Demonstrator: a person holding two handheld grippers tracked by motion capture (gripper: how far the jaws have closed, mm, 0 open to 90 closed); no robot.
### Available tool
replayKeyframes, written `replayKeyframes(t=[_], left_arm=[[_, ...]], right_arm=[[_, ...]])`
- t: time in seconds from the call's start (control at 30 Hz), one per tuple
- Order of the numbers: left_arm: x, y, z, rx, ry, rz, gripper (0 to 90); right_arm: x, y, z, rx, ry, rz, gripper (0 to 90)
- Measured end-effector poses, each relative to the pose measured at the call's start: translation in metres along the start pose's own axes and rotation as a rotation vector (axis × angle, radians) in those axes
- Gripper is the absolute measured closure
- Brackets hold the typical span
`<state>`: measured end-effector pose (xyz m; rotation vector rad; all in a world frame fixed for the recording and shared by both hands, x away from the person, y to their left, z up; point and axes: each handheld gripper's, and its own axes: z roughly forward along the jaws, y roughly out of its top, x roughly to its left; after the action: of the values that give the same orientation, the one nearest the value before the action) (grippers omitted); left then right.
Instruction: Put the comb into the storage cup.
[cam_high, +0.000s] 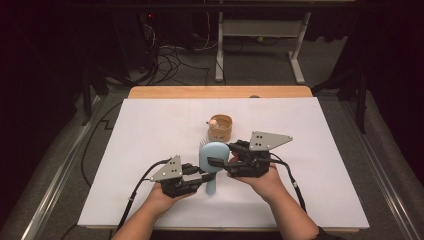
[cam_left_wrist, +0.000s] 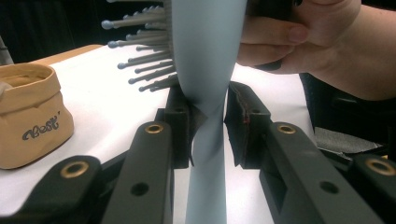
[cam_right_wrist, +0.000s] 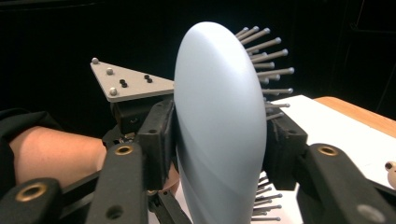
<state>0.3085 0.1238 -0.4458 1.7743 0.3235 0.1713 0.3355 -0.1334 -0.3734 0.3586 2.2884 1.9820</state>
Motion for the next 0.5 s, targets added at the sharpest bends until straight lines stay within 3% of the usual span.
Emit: replayKeyframes(t=[0.5], left_arm=[[0.0005,0.0,0.0002,-0.003,0.011,-0.003,67.6]], right_arm=[[0.0021,-0.0006,-0.0002,-0.008,0.013,-0.017,65.1]])
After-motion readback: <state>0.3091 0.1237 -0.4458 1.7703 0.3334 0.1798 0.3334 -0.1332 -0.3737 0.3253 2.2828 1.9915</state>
